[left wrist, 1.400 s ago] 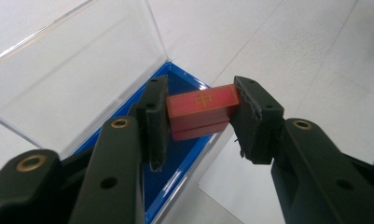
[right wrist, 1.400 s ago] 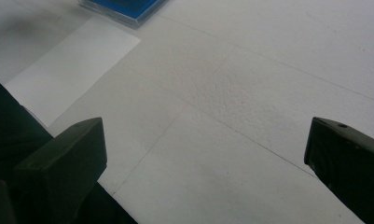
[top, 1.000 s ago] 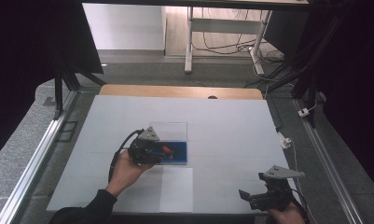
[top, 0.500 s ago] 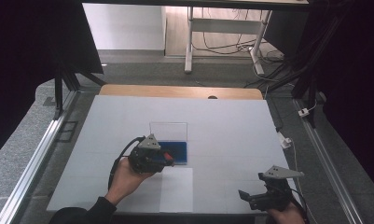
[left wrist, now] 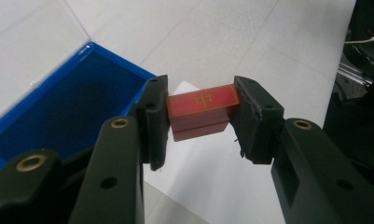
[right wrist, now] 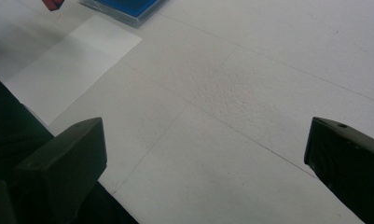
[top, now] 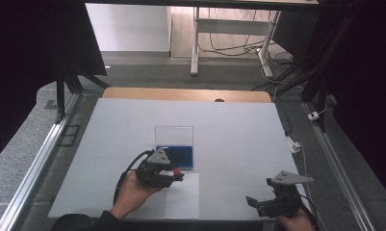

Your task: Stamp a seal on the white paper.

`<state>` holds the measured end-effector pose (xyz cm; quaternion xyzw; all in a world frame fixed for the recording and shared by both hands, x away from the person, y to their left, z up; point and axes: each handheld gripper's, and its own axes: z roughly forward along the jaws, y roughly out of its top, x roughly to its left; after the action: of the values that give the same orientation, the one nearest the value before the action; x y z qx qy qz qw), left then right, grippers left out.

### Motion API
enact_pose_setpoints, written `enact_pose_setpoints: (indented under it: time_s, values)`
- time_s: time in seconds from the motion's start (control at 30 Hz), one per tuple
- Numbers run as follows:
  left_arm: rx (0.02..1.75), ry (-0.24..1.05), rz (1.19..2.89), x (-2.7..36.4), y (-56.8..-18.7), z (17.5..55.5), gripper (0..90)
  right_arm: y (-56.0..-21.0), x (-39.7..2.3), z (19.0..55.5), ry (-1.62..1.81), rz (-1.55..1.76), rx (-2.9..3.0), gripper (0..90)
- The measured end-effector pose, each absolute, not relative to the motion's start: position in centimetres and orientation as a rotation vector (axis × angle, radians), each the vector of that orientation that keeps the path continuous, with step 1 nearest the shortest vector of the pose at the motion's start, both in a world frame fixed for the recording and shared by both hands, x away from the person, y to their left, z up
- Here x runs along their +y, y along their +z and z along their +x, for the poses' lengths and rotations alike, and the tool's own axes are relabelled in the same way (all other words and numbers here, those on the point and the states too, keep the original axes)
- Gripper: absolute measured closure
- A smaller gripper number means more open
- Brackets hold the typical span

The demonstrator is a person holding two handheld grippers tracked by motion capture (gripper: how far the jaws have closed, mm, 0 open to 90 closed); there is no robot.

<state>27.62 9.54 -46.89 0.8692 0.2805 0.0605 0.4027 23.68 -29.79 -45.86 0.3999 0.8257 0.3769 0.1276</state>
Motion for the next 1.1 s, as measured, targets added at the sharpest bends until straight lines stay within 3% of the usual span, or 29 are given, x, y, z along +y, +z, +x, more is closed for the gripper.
enact_pose_setpoints:
  time_s: [1.1]
  values:
    - [0.693, 0.16, 2.317, 6.8, -50.6, 25.8, 57.8, -45.9, -29.8, 23.7, 1.093, 1.156, 2.414, 0.0]
